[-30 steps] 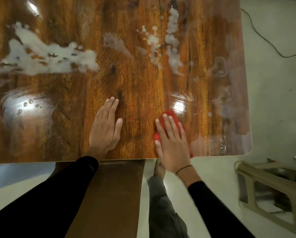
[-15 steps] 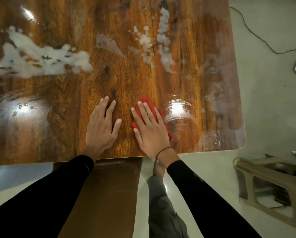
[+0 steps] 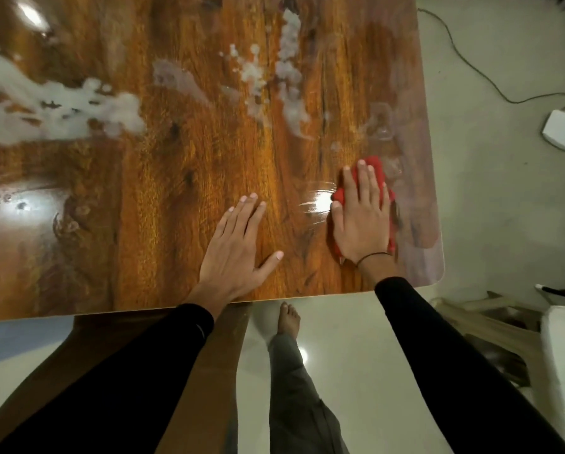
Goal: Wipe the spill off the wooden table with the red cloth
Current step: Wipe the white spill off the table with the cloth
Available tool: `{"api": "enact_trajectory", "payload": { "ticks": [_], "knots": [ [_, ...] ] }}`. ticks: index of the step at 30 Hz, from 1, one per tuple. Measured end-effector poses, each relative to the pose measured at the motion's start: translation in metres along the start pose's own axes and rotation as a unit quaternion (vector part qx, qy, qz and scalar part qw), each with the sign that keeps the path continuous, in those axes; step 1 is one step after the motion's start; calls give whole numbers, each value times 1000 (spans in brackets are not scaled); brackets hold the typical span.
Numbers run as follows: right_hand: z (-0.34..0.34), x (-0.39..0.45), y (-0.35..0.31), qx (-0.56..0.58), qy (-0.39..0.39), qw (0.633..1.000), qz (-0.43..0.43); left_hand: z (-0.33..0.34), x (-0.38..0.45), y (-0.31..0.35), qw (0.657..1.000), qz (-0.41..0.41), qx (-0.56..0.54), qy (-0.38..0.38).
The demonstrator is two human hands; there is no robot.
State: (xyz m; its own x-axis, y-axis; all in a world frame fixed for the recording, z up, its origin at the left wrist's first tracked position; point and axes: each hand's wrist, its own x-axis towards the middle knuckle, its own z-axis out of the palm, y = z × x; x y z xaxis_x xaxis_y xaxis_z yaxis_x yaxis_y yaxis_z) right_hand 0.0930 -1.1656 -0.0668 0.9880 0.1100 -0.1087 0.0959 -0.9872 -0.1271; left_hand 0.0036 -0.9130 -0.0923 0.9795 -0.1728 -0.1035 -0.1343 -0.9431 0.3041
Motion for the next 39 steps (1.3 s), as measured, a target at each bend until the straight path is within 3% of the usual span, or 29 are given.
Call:
{"api": "enact_trajectory", "payload": {
  "ticks": [5,8,15,21,28,32,39],
  "knots": [
    [11,-27,-37,-4,-13,986,-165,0,0,4,1000,-2,4,13],
    [14,-68,-9,-13,-35,972,-231,0,1,5,1000,-7,3,13],
    [-15,-66,134,15,-30,996,-85,1,3,9,1000,-6,10,22],
    [-20,15,118,8,10,1000,4,3,5,7,999,-2,15,30],
    [-4,-8,65,-12,-17,987,-162,6,2,3,999,-1,16,30],
    [-4,-47,96,-10,-47,974,-220,9,4,0,999,1,14,31],
    [-17,-1,109,28,-4,1000,5,10,4,-1,1000,-6,5,22]
  ]
}}
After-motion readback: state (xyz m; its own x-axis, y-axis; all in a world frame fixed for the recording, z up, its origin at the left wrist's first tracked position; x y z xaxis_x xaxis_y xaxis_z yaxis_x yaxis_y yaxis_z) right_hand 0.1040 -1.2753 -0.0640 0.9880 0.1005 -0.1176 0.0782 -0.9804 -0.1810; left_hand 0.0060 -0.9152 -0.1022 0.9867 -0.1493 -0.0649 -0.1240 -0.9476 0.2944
